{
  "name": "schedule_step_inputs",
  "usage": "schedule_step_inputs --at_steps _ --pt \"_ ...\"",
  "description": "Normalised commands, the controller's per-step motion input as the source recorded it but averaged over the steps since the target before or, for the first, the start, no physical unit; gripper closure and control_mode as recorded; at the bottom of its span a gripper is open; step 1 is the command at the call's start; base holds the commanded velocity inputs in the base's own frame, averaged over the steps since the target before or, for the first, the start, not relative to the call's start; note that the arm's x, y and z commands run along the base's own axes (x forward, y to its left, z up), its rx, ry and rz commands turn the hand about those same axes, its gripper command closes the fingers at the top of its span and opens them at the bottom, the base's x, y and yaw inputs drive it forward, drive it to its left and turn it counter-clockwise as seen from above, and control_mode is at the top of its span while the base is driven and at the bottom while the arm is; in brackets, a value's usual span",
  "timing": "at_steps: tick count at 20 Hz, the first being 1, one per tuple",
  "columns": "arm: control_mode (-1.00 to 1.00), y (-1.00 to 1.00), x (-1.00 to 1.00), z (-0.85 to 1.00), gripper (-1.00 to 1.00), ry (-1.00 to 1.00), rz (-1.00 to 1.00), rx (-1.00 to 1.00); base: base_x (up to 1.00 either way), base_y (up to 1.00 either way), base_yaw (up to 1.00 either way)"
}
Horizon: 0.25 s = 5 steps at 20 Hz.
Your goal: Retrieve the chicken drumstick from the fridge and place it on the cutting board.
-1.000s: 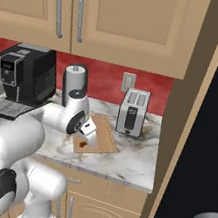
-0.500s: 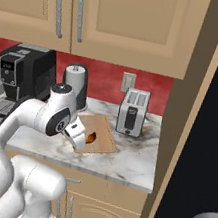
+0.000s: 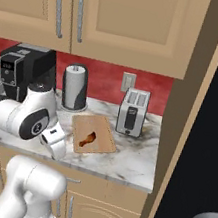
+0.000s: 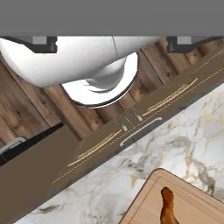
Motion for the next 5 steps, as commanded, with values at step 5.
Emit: schedule_step_inputs --at_steps 5 --pt "-1.00 0.16 -0.15 0.21 -1.00 -0.02 0.01 -0.09 0.00 0.00 0.00"
